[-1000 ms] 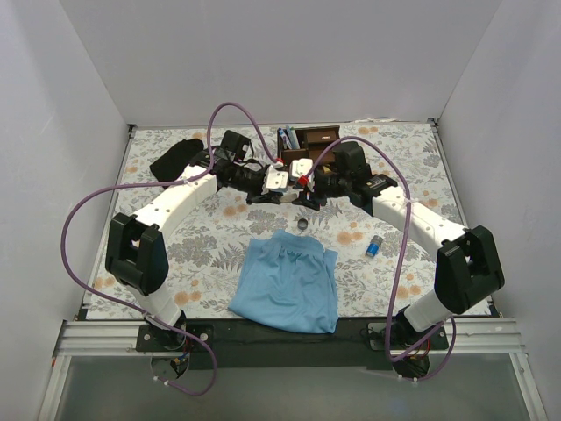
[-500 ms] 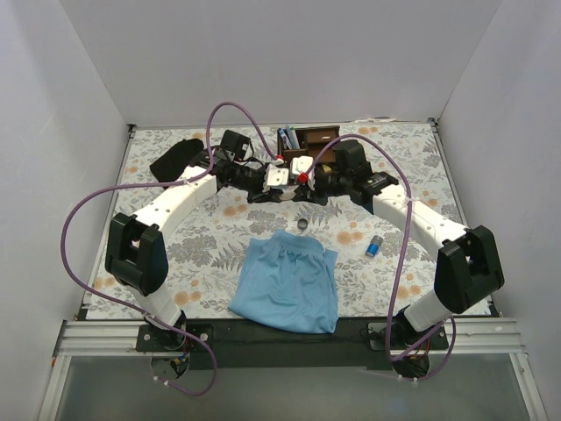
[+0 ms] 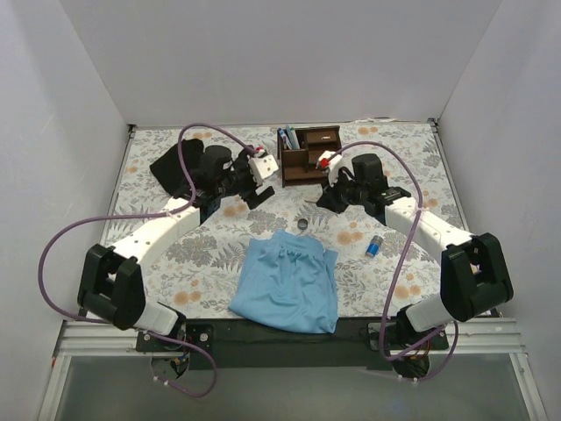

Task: Sort the stationery into containers
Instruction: Place the stationery in the storage box.

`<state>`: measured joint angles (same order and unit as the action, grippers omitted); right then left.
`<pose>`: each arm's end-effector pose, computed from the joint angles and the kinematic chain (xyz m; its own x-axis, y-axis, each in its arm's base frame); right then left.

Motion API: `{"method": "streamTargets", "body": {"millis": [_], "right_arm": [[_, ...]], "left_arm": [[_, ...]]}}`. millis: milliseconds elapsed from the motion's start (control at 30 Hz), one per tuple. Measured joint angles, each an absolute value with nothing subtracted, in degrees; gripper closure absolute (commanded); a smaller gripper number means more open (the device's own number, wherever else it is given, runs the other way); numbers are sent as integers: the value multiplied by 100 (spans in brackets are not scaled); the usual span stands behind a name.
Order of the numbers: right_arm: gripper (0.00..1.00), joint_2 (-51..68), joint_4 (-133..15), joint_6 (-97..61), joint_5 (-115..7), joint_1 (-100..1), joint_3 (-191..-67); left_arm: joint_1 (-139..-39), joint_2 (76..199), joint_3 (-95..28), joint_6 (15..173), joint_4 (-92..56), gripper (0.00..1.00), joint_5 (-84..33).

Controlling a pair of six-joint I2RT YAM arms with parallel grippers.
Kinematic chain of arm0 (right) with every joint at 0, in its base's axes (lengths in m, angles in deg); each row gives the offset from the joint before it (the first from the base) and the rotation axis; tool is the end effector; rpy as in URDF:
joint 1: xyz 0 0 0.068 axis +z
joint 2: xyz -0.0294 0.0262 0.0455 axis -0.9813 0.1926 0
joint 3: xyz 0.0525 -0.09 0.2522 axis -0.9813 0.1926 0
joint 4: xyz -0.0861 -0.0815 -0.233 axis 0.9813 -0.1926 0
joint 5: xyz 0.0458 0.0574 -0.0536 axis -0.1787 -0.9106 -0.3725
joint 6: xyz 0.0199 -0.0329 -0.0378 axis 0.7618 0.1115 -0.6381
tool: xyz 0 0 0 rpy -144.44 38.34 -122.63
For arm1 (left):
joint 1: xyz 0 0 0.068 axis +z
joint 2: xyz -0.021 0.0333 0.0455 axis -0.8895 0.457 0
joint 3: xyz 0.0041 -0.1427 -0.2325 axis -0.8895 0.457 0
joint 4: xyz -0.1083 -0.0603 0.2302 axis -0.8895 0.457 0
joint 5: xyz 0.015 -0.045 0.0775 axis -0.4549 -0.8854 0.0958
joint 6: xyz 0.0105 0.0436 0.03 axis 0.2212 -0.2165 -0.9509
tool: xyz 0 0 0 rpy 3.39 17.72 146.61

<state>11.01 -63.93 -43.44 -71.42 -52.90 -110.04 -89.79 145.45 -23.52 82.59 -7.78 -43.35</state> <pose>0.2864 0.1562 0.2593 -0.2350 -0.4382 -0.8676 -0.8338 0.5496 -0.0518 0.2897 -0.1652 0.2892 -0.4427 0.2228 -0.8685 0.7475 0.6266 -0.2203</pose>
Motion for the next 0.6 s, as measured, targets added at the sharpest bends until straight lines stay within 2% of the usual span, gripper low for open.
{"method": "streamTargets", "body": {"millis": [67, 333, 600], "right_arm": [[99, 1105, -6214, -3725, -6617, -5497, -10772], [99, 1663, -5657, -2084, -4707, -5668, -10931], [99, 2592, -5442, -1382, -4065, -5666, -11699]], "left_arm": [[-8957, 14244, -2092, 8521, -1231, 6, -3966], [-8826, 14001, -1403, 9811, -2114, 6, -2737], [-8747, 14108, -1388, 10224, -2142, 6, -2505]]}}
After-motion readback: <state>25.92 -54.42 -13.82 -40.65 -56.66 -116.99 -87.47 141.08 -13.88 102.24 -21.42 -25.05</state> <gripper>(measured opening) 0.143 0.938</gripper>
